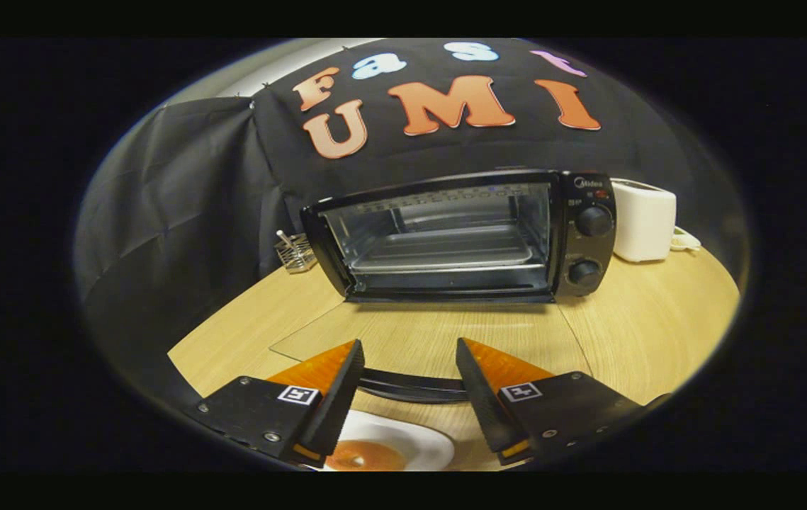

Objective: Open the toaster oven, put the food inside, and close the toaster oven door.

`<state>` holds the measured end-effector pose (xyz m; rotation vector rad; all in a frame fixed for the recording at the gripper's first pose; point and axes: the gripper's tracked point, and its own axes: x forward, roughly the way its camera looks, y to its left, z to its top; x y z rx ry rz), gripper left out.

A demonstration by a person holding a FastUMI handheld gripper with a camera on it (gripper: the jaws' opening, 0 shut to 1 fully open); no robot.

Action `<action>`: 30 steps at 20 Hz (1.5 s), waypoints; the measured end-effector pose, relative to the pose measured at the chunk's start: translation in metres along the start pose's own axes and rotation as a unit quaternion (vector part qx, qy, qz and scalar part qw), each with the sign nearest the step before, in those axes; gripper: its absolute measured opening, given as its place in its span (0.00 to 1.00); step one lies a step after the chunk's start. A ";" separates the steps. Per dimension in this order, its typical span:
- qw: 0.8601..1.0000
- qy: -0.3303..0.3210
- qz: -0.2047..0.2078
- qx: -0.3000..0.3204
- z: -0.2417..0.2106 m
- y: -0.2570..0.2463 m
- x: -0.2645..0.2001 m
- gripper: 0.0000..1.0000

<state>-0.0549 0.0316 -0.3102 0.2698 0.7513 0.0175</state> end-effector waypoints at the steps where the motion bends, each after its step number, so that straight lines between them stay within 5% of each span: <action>1: 1.000 0.018 0.000 0.004 -0.009 -0.003 0.002 0.78; 10: 0.999 0.021 0.008 -0.038 -0.017 0.012 -0.017 0.77; 19: 0.995 0.041 0.056 -0.071 -0.051 0.039 -0.076 0.96; 24: 0.988 0.075 0.070 -0.118 -0.090 0.054 -0.098 0.95; 30: 0.983 0.090 0.030 -0.160 -0.116 0.047 -0.096 0.95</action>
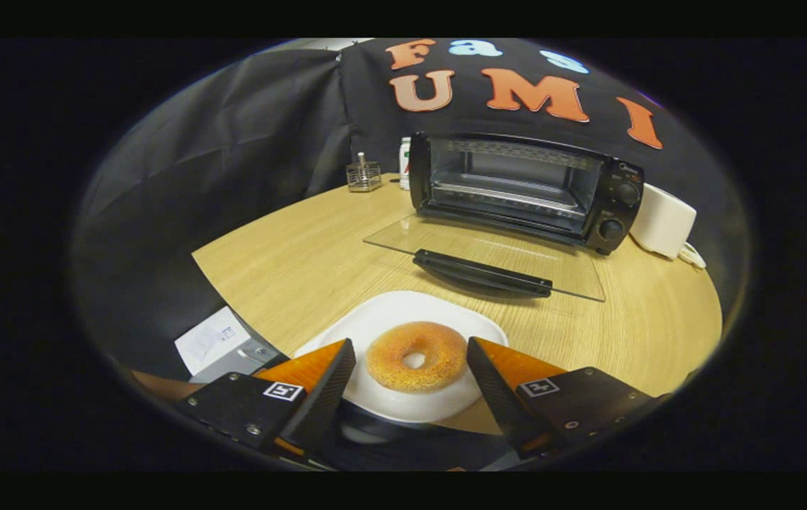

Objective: Open the toaster oven, put the food inside, and close the toaster oven door.

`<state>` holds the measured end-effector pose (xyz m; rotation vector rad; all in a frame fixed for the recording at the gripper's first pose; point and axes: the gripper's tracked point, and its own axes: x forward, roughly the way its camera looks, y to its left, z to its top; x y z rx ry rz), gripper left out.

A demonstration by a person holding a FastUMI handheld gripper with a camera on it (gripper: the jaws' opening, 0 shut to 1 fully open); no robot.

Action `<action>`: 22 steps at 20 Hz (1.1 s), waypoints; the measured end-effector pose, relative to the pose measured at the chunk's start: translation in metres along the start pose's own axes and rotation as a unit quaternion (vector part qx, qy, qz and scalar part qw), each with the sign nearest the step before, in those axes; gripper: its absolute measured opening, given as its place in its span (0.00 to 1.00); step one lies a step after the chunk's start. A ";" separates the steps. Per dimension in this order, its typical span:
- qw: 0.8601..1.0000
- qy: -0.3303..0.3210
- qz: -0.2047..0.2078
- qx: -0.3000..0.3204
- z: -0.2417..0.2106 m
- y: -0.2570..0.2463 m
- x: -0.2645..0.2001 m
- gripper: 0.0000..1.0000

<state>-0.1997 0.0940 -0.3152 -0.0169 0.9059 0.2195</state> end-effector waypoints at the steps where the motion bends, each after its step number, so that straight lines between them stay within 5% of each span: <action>1: 1.000 0.000 -0.003 0.004 -0.002 -0.002 0.003 0.94; 4: 0.999 0.003 -0.017 0.026 -0.006 -0.012 0.011 0.83; 9: 0.996 -0.006 -0.043 0.073 0.001 -0.034 0.018 0.41; 14: 0.994 -0.015 -0.066 0.088 0.010 -0.059 0.022 0.34; 22: 0.986 -0.077 -0.003 0.145 0.078 -0.042 0.017 0.32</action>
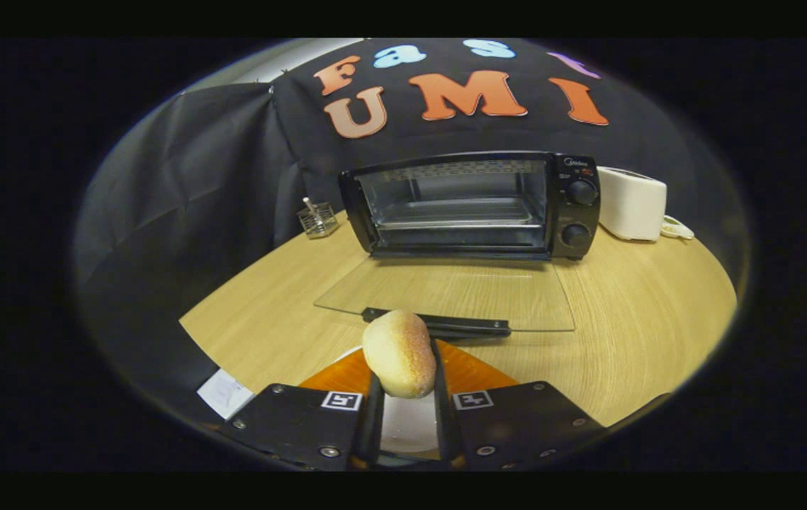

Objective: Open the toaster oven, put the food inside, and close the toaster oven door.

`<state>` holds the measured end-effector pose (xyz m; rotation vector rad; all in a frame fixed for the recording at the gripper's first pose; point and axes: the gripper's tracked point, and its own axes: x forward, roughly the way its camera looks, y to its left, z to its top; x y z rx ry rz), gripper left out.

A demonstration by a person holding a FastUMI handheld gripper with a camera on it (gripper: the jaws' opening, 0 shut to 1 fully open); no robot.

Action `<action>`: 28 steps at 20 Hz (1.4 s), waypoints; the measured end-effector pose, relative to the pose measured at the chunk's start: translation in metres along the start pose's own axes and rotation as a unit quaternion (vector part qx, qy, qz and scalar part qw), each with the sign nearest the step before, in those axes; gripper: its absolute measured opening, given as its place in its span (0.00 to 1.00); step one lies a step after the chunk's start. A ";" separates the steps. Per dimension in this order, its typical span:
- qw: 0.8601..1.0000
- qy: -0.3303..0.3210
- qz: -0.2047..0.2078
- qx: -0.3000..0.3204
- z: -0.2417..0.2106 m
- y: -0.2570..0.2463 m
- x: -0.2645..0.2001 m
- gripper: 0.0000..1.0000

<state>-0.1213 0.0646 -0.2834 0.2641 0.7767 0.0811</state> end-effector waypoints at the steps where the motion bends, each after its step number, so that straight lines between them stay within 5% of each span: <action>1: 1.000 -0.007 0.013 0.014 0.010 0.005 0.004 0.32; 8: 0.992 -0.048 0.051 0.108 0.077 0.015 0.044 0.32; 15: 0.965 -0.047 0.077 0.248 0.128 0.000 0.097 0.32; 23: 0.938 -0.097 0.043 0.331 0.166 -0.044 0.142 0.32; 28: 0.944 -0.124 0.002 0.307 0.179 -0.063 0.162 0.32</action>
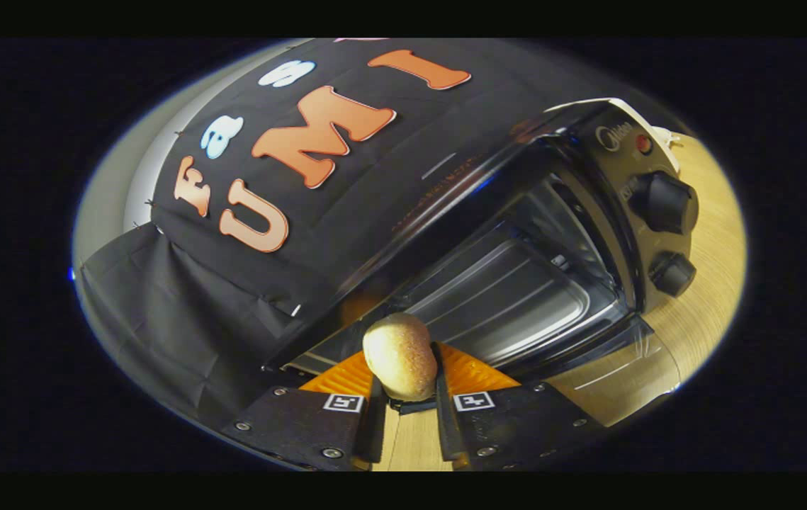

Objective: Open the toaster oven, put the food inside, and close the toaster oven door.

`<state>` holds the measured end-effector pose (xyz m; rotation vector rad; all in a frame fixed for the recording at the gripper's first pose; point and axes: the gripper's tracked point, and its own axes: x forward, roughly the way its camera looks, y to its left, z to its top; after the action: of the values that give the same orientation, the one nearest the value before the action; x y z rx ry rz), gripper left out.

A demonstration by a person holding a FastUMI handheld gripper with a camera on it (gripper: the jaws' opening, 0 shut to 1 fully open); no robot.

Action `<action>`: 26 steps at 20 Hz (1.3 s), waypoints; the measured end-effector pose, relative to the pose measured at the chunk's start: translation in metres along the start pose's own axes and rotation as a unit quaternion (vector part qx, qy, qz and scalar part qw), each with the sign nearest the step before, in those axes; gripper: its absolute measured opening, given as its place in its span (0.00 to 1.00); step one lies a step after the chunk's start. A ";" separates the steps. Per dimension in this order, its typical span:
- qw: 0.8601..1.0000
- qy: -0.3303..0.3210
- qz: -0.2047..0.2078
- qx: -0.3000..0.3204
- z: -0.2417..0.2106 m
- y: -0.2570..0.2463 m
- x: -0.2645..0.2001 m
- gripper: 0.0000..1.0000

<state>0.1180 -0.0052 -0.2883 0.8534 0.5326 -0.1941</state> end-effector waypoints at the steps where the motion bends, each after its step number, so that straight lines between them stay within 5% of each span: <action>1: 1.000 -0.005 -0.006 -0.007 0.002 -0.001 0.006 0.32; 8: 0.996 -0.037 -0.045 -0.071 0.009 -0.010 0.027 0.39; 13: 0.984 -0.051 -0.060 -0.160 0.008 -0.011 0.016 0.77; 15: 0.980 -0.049 -0.066 -0.179 0.008 -0.015 0.009 0.83; 26: 0.954 -0.078 -0.100 -0.273 0.031 -0.030 -0.040 0.89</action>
<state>0.0841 -0.0504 -0.2707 0.2415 0.4911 -0.2806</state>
